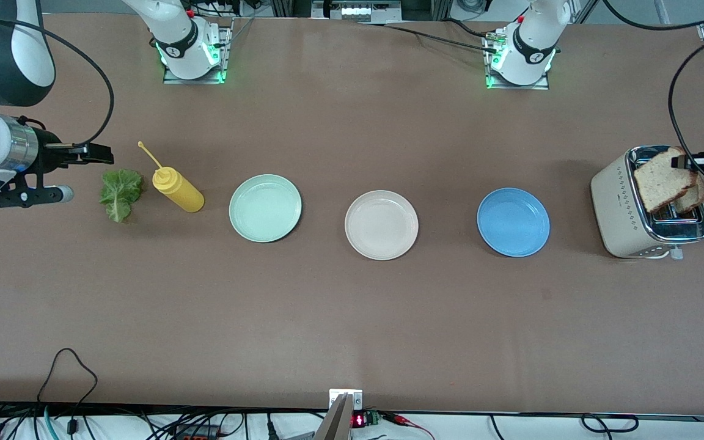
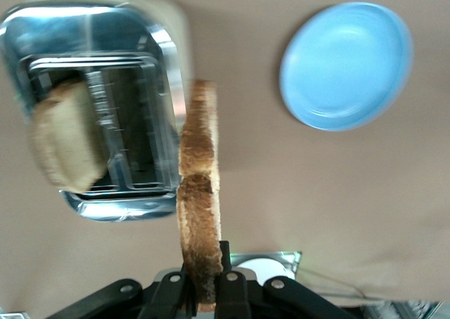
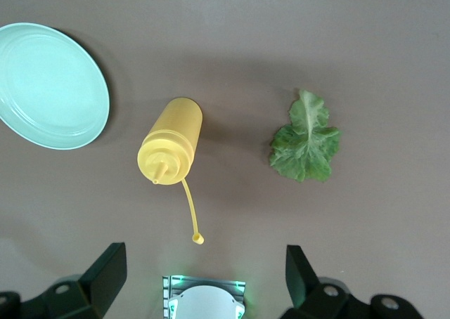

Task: Make sandwich in beige plate with both arms
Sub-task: 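Carry the bread slice onto the beige plate and open the left gripper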

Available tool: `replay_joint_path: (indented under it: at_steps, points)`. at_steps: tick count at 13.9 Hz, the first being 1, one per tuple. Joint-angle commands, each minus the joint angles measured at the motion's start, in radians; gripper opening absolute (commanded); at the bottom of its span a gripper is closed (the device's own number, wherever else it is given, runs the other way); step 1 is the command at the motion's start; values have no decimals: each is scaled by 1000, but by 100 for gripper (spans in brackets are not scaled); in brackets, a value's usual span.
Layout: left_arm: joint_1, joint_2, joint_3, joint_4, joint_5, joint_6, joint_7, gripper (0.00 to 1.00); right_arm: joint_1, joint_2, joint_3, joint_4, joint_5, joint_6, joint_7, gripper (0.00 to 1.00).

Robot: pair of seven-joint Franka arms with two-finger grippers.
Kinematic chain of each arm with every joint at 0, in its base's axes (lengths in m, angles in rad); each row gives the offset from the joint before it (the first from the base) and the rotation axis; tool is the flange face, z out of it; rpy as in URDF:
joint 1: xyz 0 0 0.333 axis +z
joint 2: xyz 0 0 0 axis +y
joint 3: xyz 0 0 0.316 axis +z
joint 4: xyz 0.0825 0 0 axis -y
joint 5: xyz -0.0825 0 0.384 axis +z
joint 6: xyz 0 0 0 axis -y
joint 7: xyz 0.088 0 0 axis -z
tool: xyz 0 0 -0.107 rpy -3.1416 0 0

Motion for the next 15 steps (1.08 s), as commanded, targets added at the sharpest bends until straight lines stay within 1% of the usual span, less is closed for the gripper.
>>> replay_joint_path:
  at_steps: [1,2,3,4,5,6,7,8,9,10,13,15]
  points:
    - [-9,16,-170,70,-9,-57,-91,0,3,-84,3,-125,0,104,-10,100]
    - [-9,23,-248,67,-41,-55,-175,0,3,-131,3,-202,0,159,-10,100]
    - [-14,32,-303,55,-92,-45,-233,0,3,-164,4,-259,1,199,-13,100]
    - [-39,67,-348,52,-118,-22,-271,0,1,-179,3,-284,3,211,-22,100]
    - [-97,113,-365,53,-132,18,-292,0,-2,-181,1,-290,3,213,-34,100]
    - [-144,154,-365,52,-152,73,-305,0,-2,-181,1,-290,3,212,-36,100]
    - [-171,194,-365,50,-211,110,-340,0,-2,-181,-1,-292,3,211,-37,100]
    - [-194,238,-365,49,-305,139,-416,0,-2,-181,-1,-292,3,210,-48,100]
    - [-219,274,-364,44,-347,200,-491,0,-5,-179,-2,-290,3,211,-71,100]
    - [-250,295,-365,33,-355,257,-530,0,-9,-178,-4,-290,5,211,-98,100]
    - [-360,348,-362,-8,-347,438,-565,0,-11,-176,-8,-290,5,211,-119,100]
    - [-397,404,-362,-7,-344,530,-564,0,-20,-172,-10,-292,5,216,-174,100]
